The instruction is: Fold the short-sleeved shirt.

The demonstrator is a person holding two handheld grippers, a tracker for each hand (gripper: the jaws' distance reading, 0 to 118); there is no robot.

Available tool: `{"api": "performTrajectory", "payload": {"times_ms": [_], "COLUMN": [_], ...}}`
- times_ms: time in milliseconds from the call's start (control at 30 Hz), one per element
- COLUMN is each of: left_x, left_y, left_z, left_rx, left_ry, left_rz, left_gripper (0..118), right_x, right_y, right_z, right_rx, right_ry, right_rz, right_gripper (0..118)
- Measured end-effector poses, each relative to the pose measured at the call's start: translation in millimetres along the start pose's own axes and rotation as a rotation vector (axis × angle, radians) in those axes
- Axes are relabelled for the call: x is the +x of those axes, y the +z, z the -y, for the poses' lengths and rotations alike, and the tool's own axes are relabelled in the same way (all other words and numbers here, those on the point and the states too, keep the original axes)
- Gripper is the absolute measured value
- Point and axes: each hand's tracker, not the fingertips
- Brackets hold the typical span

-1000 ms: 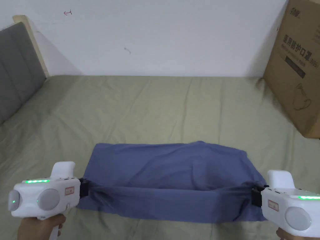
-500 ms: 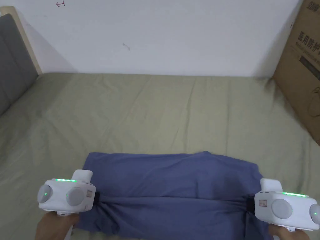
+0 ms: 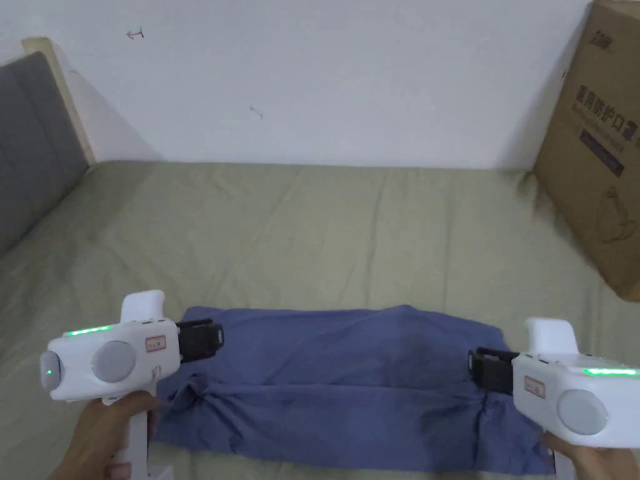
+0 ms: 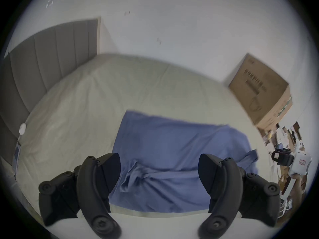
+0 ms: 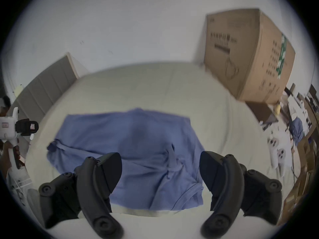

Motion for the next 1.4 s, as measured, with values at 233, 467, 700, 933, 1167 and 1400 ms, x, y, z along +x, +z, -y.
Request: {"api": "performTrajectory", "payload": {"times_ms": [233,467,700,933,1167,1400], "left_x": [53.7,69.5,69.9,61.3,24.7,-20.3], "left_y": [112.3,157.0,164.7,155.1,92.5,9.7], "left_z": [-0.4,34.0,52.5,44.9,30.0,42.4], "left_rx": [0.34,0.463,0.469,0.41,0.12,-0.152], "left_ry": [-0.161,-0.222,-0.187,-0.229,-0.204,-0.131], "left_rz": [-0.012,-0.036,-0.018,-0.035,-0.063,-0.132], "left_gripper": [93,3,0,0,0,93], "right_x": [-30.4,-54.4,-64.4,-64.0,-57.7,-51.1], "right_y": [118.5,185.5,196.4,190.5,170.1,130.7], "right_z": [-20.4,-4.1,4.6,3.1,2.1,6.6], "right_rx": [0.316,0.488,0.526,0.516,0.473,0.39], "right_ry": [0.063,0.058,0.061,0.059,0.066,0.048], "right_rz": [0.025,0.079,0.071,0.062,0.063,0.073], "right_gripper": [98,50,0,0,0,0]}}
